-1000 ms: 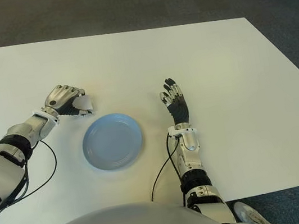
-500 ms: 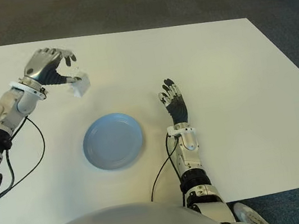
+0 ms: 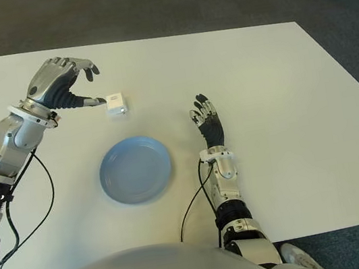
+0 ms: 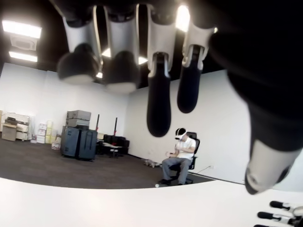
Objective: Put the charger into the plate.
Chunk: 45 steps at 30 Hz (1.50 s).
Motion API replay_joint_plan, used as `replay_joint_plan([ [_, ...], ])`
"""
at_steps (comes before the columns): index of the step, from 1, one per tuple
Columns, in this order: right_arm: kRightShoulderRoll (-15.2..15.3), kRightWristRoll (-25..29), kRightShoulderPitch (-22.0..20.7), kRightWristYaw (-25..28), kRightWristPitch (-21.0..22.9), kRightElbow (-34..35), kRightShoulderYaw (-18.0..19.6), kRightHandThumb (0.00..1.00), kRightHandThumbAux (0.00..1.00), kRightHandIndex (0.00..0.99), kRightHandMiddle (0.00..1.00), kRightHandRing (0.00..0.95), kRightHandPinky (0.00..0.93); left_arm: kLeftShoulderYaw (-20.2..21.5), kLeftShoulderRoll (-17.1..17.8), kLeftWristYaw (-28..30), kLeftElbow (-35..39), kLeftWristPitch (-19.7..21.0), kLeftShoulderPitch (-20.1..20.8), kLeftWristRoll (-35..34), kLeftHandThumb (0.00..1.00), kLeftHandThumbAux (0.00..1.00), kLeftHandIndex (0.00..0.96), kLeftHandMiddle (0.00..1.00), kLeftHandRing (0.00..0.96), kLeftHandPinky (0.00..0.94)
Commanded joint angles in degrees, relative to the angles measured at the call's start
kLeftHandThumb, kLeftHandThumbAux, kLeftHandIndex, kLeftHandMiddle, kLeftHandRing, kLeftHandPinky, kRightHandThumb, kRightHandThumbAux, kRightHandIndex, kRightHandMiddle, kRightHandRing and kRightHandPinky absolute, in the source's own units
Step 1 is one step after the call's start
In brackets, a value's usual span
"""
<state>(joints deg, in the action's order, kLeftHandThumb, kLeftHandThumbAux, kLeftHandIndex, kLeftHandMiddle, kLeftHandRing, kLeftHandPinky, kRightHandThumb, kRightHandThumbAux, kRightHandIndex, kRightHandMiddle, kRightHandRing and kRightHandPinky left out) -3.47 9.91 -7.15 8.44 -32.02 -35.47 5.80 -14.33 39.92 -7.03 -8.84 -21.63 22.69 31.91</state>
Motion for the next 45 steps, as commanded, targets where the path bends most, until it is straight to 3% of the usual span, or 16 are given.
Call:
replay_joint_plan([
  [1, -1.5, -0.7, 1.0, -0.4, -0.8, -2.8, -0.2, 0.000, 0.656, 0.101, 0.114, 0.074, 0.078, 1.0, -2.2, 2.3, 2.2, 0.9, -2.7, -0.8, 0.855, 0.667, 0.403, 0.537, 0.873, 0.852],
  [14, -1.3, -2.7, 0.4, -1.4, 0.3, -3.6, -1.5, 0.000, 0.635, 0.090, 0.114, 0.066, 0.056, 1.2, -5.5, 6.6, 7.6, 0.8, -7.1, -0.4, 0.855, 0.667, 0.402, 0.535, 0.869, 0.832],
  [28, -1.2, -3.2, 0.2, -1.1, 0.7, -3.7, -2.5, 0.000, 0.609, 0.082, 0.114, 0.062, 0.047, 0.9, -5.7, 7.8, 5.5, -1.5, -7.3, 0.9, 0.856, 0.666, 0.403, 0.537, 0.866, 0.831],
  [34, -1.4, -3.4, 0.6, -1.3, 1.5, -2.9, -3.1, 0.000, 0.609, 0.078, 0.109, 0.058, 0.045, 0.3, -6.1, 5.4, 0.6, -3.4, -6.7, 2.9, 0.856, 0.666, 0.403, 0.539, 0.869, 0.839],
  [45, -1.3, -3.8, 1.4, -1.3, 2.0, -2.5, -4.0, 0.000, 0.614, 0.074, 0.106, 0.057, 0.045, 0.2, -6.8, 4.5, -1.3, -4.1, -7.1, 4.7, 0.856, 0.666, 0.403, 0.539, 0.871, 0.840],
])
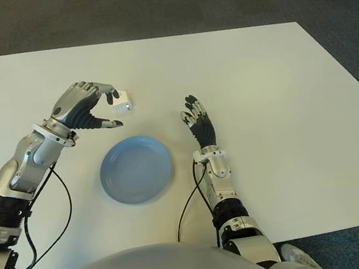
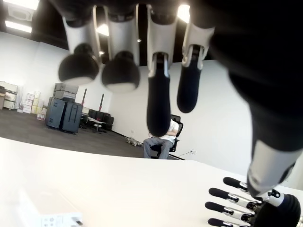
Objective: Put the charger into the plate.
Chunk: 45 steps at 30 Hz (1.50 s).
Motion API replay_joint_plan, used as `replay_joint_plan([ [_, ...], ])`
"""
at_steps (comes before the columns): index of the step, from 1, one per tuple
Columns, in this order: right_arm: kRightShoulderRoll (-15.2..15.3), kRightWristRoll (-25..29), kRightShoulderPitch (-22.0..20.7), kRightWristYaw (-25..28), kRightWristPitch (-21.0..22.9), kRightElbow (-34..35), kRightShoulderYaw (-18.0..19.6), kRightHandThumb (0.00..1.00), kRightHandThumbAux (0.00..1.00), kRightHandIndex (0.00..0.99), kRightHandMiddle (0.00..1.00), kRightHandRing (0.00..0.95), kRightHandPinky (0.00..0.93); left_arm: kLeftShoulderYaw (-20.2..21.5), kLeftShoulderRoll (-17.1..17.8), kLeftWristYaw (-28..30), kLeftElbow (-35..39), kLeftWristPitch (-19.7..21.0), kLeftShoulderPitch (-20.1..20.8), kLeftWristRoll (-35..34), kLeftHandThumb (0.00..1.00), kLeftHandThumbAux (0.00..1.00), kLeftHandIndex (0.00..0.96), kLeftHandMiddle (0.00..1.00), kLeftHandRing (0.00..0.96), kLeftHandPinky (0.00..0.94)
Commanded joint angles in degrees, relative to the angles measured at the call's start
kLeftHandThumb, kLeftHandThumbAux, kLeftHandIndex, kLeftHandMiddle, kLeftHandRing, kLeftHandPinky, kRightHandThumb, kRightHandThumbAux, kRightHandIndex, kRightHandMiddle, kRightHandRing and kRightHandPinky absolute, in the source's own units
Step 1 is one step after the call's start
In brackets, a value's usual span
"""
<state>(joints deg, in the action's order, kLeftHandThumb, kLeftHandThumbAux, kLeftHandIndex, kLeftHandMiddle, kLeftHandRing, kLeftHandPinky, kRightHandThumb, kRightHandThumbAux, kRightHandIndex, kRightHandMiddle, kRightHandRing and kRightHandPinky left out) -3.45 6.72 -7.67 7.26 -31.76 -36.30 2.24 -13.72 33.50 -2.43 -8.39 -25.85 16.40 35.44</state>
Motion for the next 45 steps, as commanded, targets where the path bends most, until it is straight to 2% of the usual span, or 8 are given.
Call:
replay_joint_plan([
  [1, -1.3, -0.6, 1.9, -0.1, 1.7, -1.7, -0.5, 0.000, 0.614, 0.073, 0.106, 0.057, 0.044, -0.5, -0.4, 0.2, -2.0, 0.2, -0.7, 1.1, 0.855, 0.667, 0.402, 0.539, 0.866, 0.830],
  [4, -1.4, -0.6, 1.8, 0.0, 2.2, -1.8, -0.7, 0.000, 0.614, 0.071, 0.105, 0.057, 0.044, -1.2, 0.0, 1.5, -4.6, 0.6, 0.8, 1.7, 0.824, 0.672, 0.408, 0.523, 0.759, 0.713],
  [5, -1.5, -0.6, 1.8, 0.1, 2.4, -1.9, -0.8, 0.000, 0.614, 0.071, 0.105, 0.056, 0.043, -1.6, 0.4, 2.4, -5.7, 0.6, 1.4, 2.0, 0.778, 0.680, 0.411, 0.505, 0.646, 0.596],
  [7, -1.5, -0.6, 1.8, 0.1, 2.6, -2.0, -1.0, 0.000, 0.612, 0.070, 0.104, 0.056, 0.040, -2.0, 0.7, 3.1, -6.9, 0.6, 1.9, 2.3, 0.589, 0.564, 0.295, 0.341, 0.384, 0.353],
  [13, -1.6, -0.2, 1.8, 0.7, 3.1, -2.1, -1.4, 0.000, 0.609, 0.070, 0.101, 0.052, 0.031, -3.0, 0.5, 3.7, -11.2, 2.3, 4.1, 4.6, 0.417, 0.457, 0.154, 0.182, 0.175, 0.153],
  [17, -1.7, 0.4, 1.5, 1.6, 3.8, -2.5, -1.5, 0.000, 0.604, 0.067, 0.097, 0.047, 0.023, -4.5, 0.0, 2.3, -17.8, 3.2, 8.1, 6.5, 0.378, 0.424, 0.116, 0.132, 0.122, 0.116],
  [28, -2.0, 0.7, 1.5, 2.7, 4.7, -2.4, -1.7, 0.000, 0.590, 0.056, 0.089, 0.039, 0.013, -6.2, -0.5, -0.5, -24.5, 4.3, 11.3, 7.9, 0.335, 0.361, 0.074, 0.037, 0.043, 0.131],
  [45, -2.2, 1.0, 2.0, 3.3, 4.3, -2.6, -1.5, 0.000, 0.601, 0.058, 0.094, 0.038, 0.001, -9.2, -2.7, -3.9, -34.8, 6.7, 16.3, 8.7, 0.351, 0.349, 0.048, 0.023, 0.059, 0.189],
])
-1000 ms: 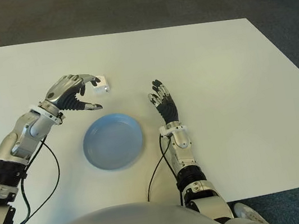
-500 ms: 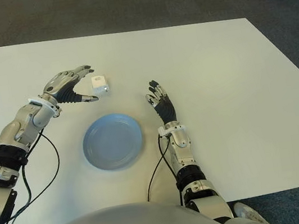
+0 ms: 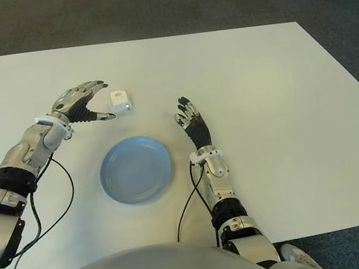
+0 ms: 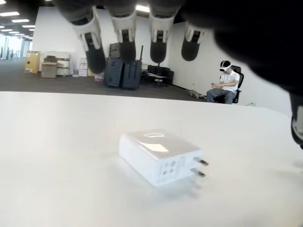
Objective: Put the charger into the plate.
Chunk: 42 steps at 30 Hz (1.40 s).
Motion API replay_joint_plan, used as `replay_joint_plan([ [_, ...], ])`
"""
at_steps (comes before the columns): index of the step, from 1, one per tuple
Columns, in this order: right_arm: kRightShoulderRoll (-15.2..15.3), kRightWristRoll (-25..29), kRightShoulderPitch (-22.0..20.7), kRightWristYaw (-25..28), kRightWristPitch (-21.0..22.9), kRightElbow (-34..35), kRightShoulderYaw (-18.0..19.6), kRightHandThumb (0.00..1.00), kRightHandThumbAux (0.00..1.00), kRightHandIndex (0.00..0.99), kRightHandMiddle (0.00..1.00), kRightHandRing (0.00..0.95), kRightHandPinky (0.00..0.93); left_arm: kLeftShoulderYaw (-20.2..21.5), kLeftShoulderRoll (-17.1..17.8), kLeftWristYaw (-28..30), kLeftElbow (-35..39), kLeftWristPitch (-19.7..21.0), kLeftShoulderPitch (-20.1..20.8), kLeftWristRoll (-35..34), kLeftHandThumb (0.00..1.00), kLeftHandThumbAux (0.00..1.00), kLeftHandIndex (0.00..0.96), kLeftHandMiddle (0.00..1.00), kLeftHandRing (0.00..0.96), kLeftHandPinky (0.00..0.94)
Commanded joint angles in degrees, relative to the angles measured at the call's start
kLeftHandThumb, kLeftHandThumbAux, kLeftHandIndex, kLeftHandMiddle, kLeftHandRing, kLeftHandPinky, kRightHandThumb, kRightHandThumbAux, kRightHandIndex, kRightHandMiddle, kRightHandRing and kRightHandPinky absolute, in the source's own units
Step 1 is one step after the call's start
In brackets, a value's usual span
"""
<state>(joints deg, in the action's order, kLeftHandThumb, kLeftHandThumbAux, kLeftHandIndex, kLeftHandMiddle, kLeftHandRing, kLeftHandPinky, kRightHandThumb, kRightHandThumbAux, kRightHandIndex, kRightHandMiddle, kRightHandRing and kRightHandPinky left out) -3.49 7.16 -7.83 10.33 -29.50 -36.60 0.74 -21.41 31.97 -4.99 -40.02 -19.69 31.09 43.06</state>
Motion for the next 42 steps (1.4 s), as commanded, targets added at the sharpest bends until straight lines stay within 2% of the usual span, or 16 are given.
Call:
replay_joint_plan([
  [1, -2.1, 0.7, 2.1, 0.3, 2.0, -2.3, 0.0, 0.000, 0.600, 0.057, 0.094, 0.038, 0.000, -1.7, -1.3, -1.7, -4.0, 0.6, 2.0, 1.2, 0.354, 0.358, 0.048, 0.026, 0.061, 0.179],
  [9, -2.2, 1.0, 2.1, 0.8, 2.0, -2.7, 0.2, 0.000, 0.593, 0.055, 0.094, 0.037, 0.000, -4.3, -2.4, -4.3, -10.7, -0.1, 5.3, 2.3, 0.348, 0.422, 0.052, 0.049, 0.070, 0.151],
  [14, -2.4, 1.1, 2.2, 0.8, 2.0, -2.9, 0.2, 0.000, 0.590, 0.056, 0.096, 0.039, 0.000, -6.7, -3.5, -7.7, -15.7, -0.6, 7.4, 3.9, 0.345, 0.460, 0.072, 0.081, 0.099, 0.179],
  [25, -2.7, 0.6, 2.4, 0.3, 2.1, -2.9, -0.1, 0.000, 0.584, 0.048, 0.097, 0.042, 0.000, -12.2, -8.6, -14.3, -28.1, 0.5, 12.3, 6.7, 0.381, 0.534, 0.095, 0.115, 0.113, 0.166],
  [31, -3.0, 0.5, 2.6, 0.3, 1.3, -2.9, -0.3, 0.000, 0.600, 0.044, 0.096, 0.043, 0.000, -14.7, -9.8, -16.4, -30.7, 0.6, 13.6, 7.7, 0.383, 0.579, 0.114, 0.140, 0.130, 0.175],
  [38, -3.3, 0.8, 2.9, 0.0, 0.7, -2.6, -0.3, 0.000, 0.600, 0.053, 0.105, 0.049, 0.002, -17.6, -9.8, -17.7, -31.4, 0.1, 14.2, 9.0, 0.293, 0.639, 0.105, 0.144, 0.134, 0.164],
  [42, -3.5, 0.7, 3.1, -0.4, 0.7, -2.2, -0.4, 0.000, 0.596, 0.058, 0.107, 0.051, 0.008, -19.4, -9.9, -16.5, -31.6, 0.3, 14.4, 9.8, 0.195, 0.679, 0.078, 0.126, 0.124, 0.149],
])
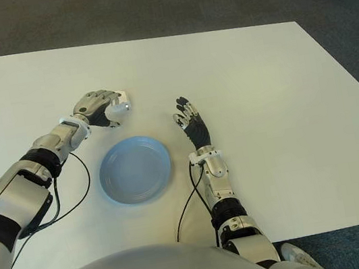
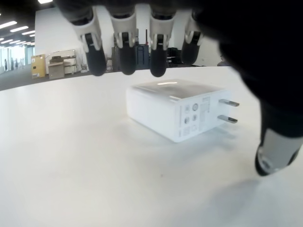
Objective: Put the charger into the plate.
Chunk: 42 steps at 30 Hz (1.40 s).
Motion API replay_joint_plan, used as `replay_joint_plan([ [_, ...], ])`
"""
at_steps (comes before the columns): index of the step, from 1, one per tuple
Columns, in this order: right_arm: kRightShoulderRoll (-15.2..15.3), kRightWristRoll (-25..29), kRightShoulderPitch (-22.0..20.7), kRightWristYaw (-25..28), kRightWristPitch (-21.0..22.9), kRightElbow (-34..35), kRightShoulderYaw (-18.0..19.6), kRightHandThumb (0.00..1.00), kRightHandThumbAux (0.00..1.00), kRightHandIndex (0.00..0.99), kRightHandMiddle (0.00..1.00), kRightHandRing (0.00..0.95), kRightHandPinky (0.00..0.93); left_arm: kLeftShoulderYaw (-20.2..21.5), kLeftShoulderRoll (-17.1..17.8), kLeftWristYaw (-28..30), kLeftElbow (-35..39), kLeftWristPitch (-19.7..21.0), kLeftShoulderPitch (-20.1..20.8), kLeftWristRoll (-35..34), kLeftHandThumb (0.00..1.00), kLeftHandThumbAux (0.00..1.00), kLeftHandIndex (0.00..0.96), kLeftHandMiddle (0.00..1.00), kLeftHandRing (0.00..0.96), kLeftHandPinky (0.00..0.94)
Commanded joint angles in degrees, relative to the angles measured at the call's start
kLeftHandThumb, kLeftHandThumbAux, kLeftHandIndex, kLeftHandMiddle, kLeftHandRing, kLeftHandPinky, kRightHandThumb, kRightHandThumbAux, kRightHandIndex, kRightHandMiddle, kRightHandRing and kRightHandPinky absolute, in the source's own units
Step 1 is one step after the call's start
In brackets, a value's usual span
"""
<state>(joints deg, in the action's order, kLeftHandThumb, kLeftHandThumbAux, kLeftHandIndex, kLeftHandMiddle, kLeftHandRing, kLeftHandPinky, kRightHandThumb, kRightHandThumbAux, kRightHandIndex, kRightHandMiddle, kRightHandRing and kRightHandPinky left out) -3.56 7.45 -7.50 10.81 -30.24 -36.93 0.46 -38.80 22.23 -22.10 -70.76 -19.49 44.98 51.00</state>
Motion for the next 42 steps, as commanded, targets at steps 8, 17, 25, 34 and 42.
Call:
replay_joint_plan([
  [8, -3.5, 0.6, 3.1, -1.2, 1.3, -1.3, -0.5, 0.000, 0.604, 0.059, 0.107, 0.053, 0.021, -5.2, -0.9, 1.2, -2.3, 1.0, -0.2, 3.0, 0.052, 0.718, 0.033, 0.088, 0.090, 0.116],
  [17, -3.6, 0.8, 3.4, -1.0, 1.4, -0.8, -0.8, 0.000, 0.620, 0.044, 0.100, 0.053, 0.030, -8.0, -3.1, 2.1, -2.3, 2.4, -0.1, 3.6, 0.001, 0.727, 0.004, 0.050, 0.056, 0.101],
  [25, -3.6, 0.7, 3.5, -1.2, 0.5, -0.8, -0.9, 0.000, 0.656, 0.043, 0.098, 0.057, 0.040, -8.7, -3.5, 3.2, -1.9, 3.1, 0.0, 3.1, 0.000, 0.686, 0.000, 0.032, 0.039, 0.081],
  [34, -3.8, 0.5, 3.6, -2.4, -0.1, -0.7, -0.9, 0.000, 0.613, 0.062, 0.114, 0.066, 0.037, -9.0, -2.7, 3.9, -1.4, 3.6, -0.3, 3.3, 0.000, 0.633, 0.000, 0.027, 0.032, 0.066],
  [42, -3.7, 0.6, 3.8, -2.7, -0.5, -0.3, -1.0, 0.000, 0.601, 0.075, 0.122, 0.069, 0.036, -8.5, -0.7, 4.7, -1.0, 2.8, -1.3, 2.6, 0.000, 0.598, 0.000, 0.025, 0.031, 0.067],
])
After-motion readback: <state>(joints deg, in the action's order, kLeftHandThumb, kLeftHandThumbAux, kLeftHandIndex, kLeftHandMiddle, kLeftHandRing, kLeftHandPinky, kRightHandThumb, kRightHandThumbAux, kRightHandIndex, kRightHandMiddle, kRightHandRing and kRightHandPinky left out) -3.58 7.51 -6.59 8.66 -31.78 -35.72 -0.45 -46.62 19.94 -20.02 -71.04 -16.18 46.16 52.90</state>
